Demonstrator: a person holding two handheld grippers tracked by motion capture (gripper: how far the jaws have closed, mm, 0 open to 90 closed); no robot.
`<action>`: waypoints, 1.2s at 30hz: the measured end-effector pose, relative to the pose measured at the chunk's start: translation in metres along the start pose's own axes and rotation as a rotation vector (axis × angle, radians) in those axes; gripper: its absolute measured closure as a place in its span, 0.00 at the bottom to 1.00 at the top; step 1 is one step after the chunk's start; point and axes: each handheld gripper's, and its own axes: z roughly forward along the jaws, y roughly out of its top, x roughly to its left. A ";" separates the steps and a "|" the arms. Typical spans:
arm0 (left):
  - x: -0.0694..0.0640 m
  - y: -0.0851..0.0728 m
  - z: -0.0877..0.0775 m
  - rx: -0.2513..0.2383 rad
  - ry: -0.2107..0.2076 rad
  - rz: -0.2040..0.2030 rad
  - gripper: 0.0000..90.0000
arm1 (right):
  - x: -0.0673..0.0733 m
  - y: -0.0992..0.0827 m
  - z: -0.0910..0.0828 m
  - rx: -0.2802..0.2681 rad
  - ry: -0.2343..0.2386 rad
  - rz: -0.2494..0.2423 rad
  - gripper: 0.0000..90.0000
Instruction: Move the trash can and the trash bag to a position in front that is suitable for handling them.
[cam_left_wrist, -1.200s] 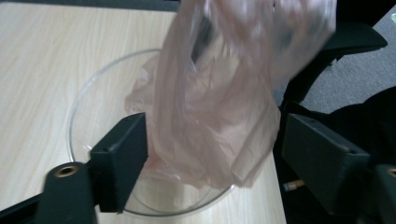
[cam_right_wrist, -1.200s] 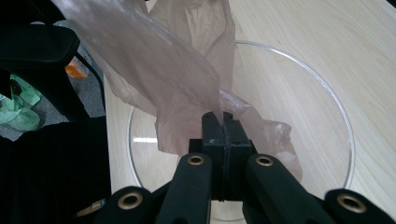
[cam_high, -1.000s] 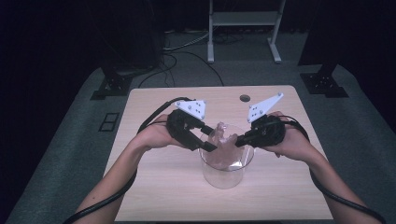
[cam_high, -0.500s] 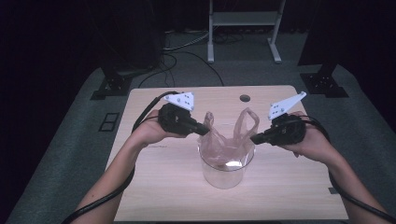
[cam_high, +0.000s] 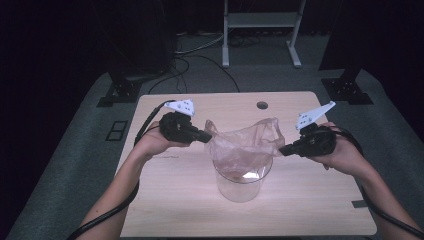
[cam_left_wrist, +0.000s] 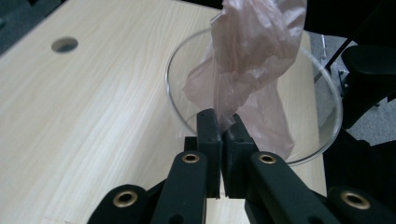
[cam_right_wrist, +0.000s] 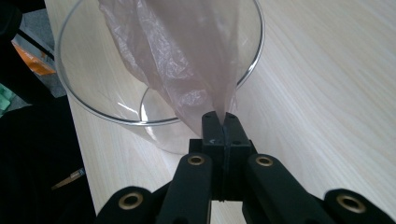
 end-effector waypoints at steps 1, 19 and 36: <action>0.002 -0.003 0.003 0.004 -0.002 -0.002 0.98 | -0.001 -0.001 0.002 0.004 0.002 0.002 1.00; 0.017 -0.033 0.029 0.039 -0.048 -0.106 0.99 | -0.013 -0.021 0.035 0.042 0.066 0.039 1.00; -0.002 -0.005 -0.003 -0.006 -0.028 -0.022 0.94 | 0.010 -0.014 -0.012 -0.043 0.070 -0.024 0.75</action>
